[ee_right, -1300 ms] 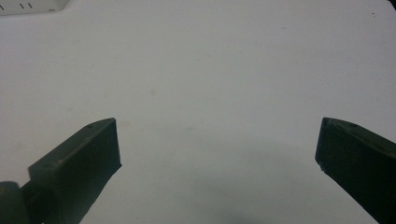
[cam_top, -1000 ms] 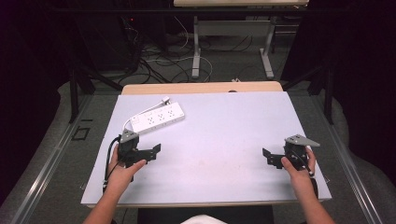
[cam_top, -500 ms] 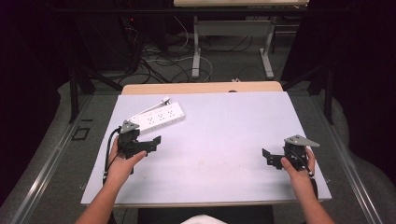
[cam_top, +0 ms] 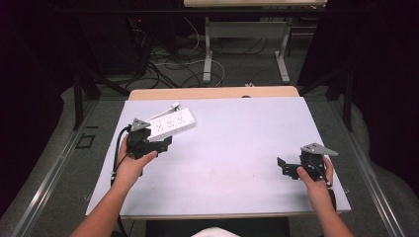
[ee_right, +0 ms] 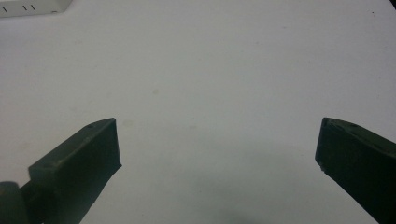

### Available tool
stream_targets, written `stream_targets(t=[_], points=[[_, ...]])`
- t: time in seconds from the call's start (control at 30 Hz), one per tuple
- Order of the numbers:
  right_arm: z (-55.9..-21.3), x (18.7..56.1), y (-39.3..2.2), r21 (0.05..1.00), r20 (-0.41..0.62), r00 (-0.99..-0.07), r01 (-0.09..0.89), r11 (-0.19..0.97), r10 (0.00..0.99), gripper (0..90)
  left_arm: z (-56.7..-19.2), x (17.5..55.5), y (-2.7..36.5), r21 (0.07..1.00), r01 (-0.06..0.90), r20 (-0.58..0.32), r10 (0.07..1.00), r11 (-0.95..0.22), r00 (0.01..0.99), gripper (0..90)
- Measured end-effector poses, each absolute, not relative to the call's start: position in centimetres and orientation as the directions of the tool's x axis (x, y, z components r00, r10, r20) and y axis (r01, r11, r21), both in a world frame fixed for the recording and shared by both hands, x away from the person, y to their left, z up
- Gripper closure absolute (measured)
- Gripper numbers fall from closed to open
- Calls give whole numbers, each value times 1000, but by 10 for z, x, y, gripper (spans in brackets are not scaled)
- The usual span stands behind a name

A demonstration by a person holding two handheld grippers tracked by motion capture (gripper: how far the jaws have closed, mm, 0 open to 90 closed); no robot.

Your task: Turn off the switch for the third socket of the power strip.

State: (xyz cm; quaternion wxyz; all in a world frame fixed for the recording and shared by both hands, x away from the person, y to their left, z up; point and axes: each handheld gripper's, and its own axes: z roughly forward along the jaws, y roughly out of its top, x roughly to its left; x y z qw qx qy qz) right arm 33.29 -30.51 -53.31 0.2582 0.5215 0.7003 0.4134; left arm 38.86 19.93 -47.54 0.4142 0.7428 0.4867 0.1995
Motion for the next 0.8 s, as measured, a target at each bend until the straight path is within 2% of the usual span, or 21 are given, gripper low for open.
stream_targets(t=[0.8], points=[[-533, 332, -306, 850, 65, -326, 514, 119, 943, 0, -455, 424, 191, 790, 579, -89, 898, -199, 431, 179]])
